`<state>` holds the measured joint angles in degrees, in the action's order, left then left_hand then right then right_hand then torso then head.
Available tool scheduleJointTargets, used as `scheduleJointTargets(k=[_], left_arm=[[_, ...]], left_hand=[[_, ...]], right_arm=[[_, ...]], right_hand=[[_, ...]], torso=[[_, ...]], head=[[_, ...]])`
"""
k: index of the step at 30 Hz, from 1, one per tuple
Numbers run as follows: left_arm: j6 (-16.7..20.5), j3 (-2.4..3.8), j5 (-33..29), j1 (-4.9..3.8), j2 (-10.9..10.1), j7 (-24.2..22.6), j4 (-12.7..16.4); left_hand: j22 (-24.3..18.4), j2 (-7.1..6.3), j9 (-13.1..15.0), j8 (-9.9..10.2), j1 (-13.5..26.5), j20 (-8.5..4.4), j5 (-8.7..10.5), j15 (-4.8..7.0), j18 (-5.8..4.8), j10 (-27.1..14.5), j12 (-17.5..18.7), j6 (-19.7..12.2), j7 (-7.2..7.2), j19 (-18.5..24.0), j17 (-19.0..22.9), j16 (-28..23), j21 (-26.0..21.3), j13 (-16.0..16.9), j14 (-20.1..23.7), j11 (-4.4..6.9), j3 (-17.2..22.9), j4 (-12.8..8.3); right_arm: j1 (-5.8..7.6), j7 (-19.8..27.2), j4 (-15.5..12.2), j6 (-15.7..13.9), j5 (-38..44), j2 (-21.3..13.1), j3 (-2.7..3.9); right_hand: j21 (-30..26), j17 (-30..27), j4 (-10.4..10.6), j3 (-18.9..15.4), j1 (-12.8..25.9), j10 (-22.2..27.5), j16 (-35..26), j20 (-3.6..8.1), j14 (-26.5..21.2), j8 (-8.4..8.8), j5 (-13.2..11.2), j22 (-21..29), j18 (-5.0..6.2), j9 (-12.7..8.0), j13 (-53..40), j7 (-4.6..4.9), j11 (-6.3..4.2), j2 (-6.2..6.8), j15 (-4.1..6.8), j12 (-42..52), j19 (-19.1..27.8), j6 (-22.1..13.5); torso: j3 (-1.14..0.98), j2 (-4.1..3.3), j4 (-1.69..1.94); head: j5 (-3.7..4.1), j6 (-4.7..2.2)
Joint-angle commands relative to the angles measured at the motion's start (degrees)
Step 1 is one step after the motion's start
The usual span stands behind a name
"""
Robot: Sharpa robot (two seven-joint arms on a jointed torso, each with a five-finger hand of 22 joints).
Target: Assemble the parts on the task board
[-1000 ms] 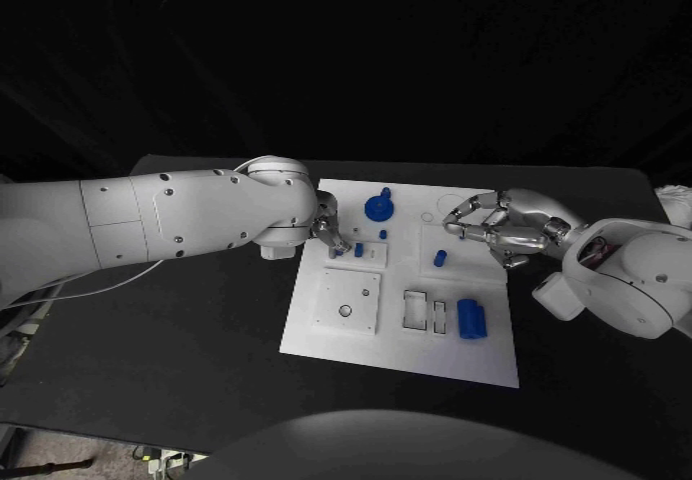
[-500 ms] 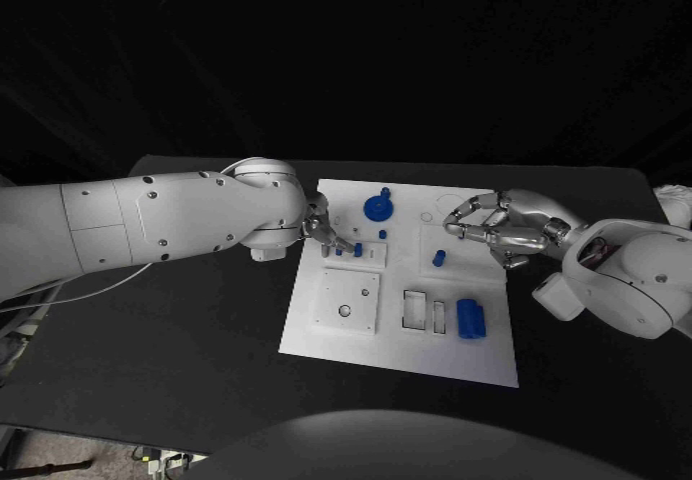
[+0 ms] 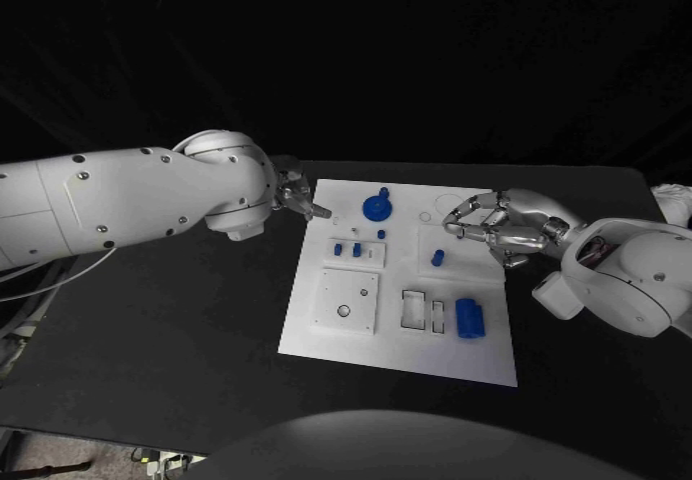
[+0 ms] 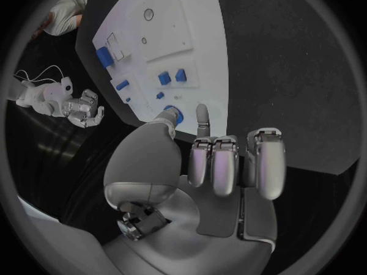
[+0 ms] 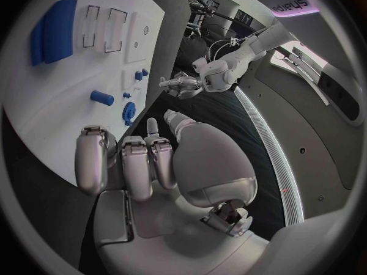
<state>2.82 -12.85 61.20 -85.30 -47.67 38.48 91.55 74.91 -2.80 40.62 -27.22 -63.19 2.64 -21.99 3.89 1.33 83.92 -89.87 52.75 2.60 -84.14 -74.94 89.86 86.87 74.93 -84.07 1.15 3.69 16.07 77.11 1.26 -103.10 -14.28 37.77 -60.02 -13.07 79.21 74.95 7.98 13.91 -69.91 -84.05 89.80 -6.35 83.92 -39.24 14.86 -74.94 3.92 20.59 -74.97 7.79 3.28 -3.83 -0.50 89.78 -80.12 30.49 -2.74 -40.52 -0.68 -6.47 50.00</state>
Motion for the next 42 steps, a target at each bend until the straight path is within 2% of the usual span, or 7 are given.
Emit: scheduleJointTargets(k=[1, 4, 6, 9, 15, 23, 42], left_arm=[[6.84, 0.03, -1.28, -1.32, -0.54, -7.26, 0.66], [11.34, -0.06, -1.93, -2.05, -0.44, -14.7, 0.85], [15.39, -0.18, -0.96, -2.34, 0.7, -22.35, 0.59], [17.84, -0.25, 4.2, -1.92, 2.23, -27.88, 0.06], [18.47, -0.26, 19.96, 0.46, 6.11, -33.66, -2.09], [12.69, -0.21, 27.59, 3.77, 11.38, -35.09, -6.37], [10.62, -0.19, 32.16, 6.42, 14.72, -33.68, -10.29]], left_hand=[[13.45, 0.09, -1.79, 2.22, -7.1, -0.2, -1.85, 0.05, -0.08, 5.31, 1.13, -2.27, 0.45, -2.87, -15.06, 0.14, -1.54, 14.27, -5.93, -0.04, 2.48, -2.08], [12.81, -0.12, -4.08, 4.25, -18.59, 0.08, 4.58, -0.7, 0.39, -0.91, 10.75, -3.01, 1.78, -1.46, -15.06, 0.14, -3.42, 8.35, -5.93, -0.94, 7.53, -7.14], [11.39, -2.82, -7.55, 8.27, -25.25, 1.36, 11.57, -2.6, 1.25, -30.75, 51.09, -6.35, 4.4, 1.77, -14.06, -1.69, -7.65, -15.23, -4.57, -3.27, 13.55, -8.14], [10.92, -7.04, -11.07, 12.33, -24.6, 2.31, 11.75, -4.23, 1.53, -41.65, 61.6, -9.46, 5.29, 2.77, -11.47, -6.05, -8.96, -22.42, -1.57, -5.93, 14.25, -5.42], [11.54, -10.09, -19.37, 17.62, -26.61, -0.38, 10.18, -0.2, 1.15, -38.19, 74.44, -1.94, 1.76, -1.44, -9.4, -7.01, -5.83, -43.22, -4.0, -3.14, 14.9, -1.03], [11.02, -9.74, -24.78, 20.94, -27.96, 0.28, 9.57, -0.54, 1.25, -35.16, 78.03, 2.06, 2.13, -1.23, -7.51, -8.45, -7.3, -55.12, -3.83, -3.09, 11.37, -0.37], [10.94, -9.76, -26.83, 20.56, -27.29, -0.23, 4.45, 0.0, 1.32, -29.01, 75.84, 7.43, 1.56, -1.54, -5.5, -9.49, -7.86, -59.36, -3.84, -2.66, 11.17, -0.17]], right_arm=[[-0.06, 0.39, 0.02, 0.6, 0.2, 0.05, -0.01], [-0.06, 0.73, 0.12, 0.44, 0.12, 0.19, -0.01], [-0.06, 1.1, 0.13, 0.35, 0.04, 0.27, -0.02], [-0.06, 1.44, 0.15, 0.36, -0.01, 0.36, -0.02], [-0.08, 1.93, 0.21, 0.34, -0.04, 0.17, -0.02], [-0.09, 2.25, 0.03, 0.29, -0.05, -0.44, -0.02], [-0.1, 2.56, -0.26, 0.43, 0.01, -1.09, -0.02]], right_hand=[[-0.21, 15.05, -0.25, -0.07, -0.64, -5.95, 0.2, -0.16, 6.08, 0.17, 0.29, -10.66, -0.61, -0.08, -15.03, 0.06, -0.33, 0.03, 0.43, 0.22, 0.32, -0.46], [-0.16, 15.05, -0.24, -0.12, -0.62, -5.95, 0.2, -0.16, 6.08, 0.16, 0.28, -10.69, -0.63, -0.09, -15.03, 0.07, -0.32, 0.07, 0.43, 0.22, 0.27, -0.45], [-0.09, 15.05, -0.22, -0.2, -0.59, -5.95, 0.2, -0.16, 6.08, 0.14, 0.27, -10.72, -0.65, -0.1, -15.03, 0.07, -0.32, 0.14, 0.43, 0.22, 0.2, -0.43], [-0.09, 15.05, -0.22, -0.2, -0.59, -5.95, 0.2, -0.16, 6.08, 0.14, 0.27, -10.72, -0.65, -0.1, -15.03, 0.07, -0.32, 0.14, 0.43, 0.22, 0.2, -0.43], [-0.09, 15.05, -0.22, -0.2, -0.59, -5.95, 0.2, -0.16, 6.08, 0.14, 0.27, -10.72, -0.65, -0.1, -15.03, 0.07, -0.32, 0.14, 0.43, 0.22, 0.2, -0.43], [-0.08, 15.05, -0.22, -0.28, -0.58, -5.95, 0.2, -0.16, 6.08, 0.13, 0.28, -10.72, -0.66, -0.13, -15.03, 0.06, -0.32, 0.21, 0.43, 0.22, 0.18, -0.42], [-0.08, 15.05, -0.29, -0.39, -0.66, -5.95, 0.2, -0.16, 6.08, 0.1, 0.49, -10.73, -0.66, -0.18, -15.03, 0.02, -0.34, 0.35, 0.43, 0.22, 0.17, -0.38]], torso=[[-0.03, 0.08, 0.07], [-0.06, 0.06, -0.03], [0.03, -0.05, -0.07], [0.13, -0.12, -0.11], [0.26, -0.22, -0.23], [0.12, -0.22, -0.24], [0.19, -0.1, -0.15]], head=[[0.19, 0.0], [0.0, 0.0], [-0.15, 0.0], [-0.21, 0.0], [0.02, 0.0], [0.19, 0.0], [0.64, 0.0]])
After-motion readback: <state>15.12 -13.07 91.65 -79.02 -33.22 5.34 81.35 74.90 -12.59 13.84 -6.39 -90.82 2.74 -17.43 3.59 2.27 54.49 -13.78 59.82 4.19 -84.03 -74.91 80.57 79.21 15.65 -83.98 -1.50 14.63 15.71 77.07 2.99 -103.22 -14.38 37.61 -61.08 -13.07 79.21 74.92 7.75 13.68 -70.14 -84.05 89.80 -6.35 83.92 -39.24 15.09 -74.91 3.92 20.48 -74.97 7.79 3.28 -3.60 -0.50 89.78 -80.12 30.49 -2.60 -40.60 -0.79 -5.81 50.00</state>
